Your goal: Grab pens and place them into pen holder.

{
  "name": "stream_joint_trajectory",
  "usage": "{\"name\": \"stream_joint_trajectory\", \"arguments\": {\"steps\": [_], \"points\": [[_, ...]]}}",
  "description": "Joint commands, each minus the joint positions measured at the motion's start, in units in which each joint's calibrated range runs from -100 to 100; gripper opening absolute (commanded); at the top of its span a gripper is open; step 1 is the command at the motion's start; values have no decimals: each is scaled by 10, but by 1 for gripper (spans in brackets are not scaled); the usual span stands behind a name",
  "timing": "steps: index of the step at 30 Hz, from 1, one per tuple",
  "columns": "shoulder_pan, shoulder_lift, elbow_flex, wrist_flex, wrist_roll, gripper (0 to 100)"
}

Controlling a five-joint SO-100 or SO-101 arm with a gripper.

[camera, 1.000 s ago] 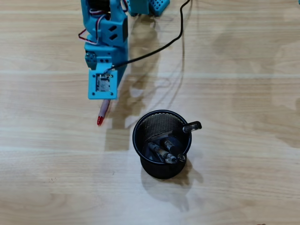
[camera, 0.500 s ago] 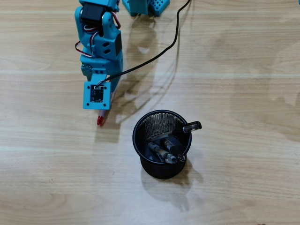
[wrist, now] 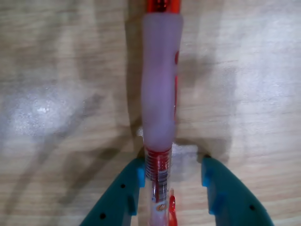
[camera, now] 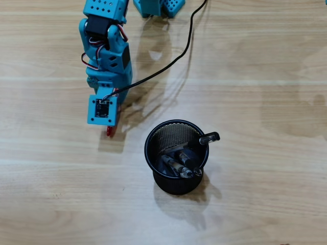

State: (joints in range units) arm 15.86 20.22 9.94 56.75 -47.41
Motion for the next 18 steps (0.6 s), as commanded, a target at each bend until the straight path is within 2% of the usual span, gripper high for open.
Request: {"name": "stream_joint_trajectory", "arguments": {"steps": [1,4,12,18], "points": [[0,8,3,4,-6,7],[2,8,1,4,-6,2],[0,-10,-21,4,-2,2],[-26,-107,-50,5,-3,2]]}}
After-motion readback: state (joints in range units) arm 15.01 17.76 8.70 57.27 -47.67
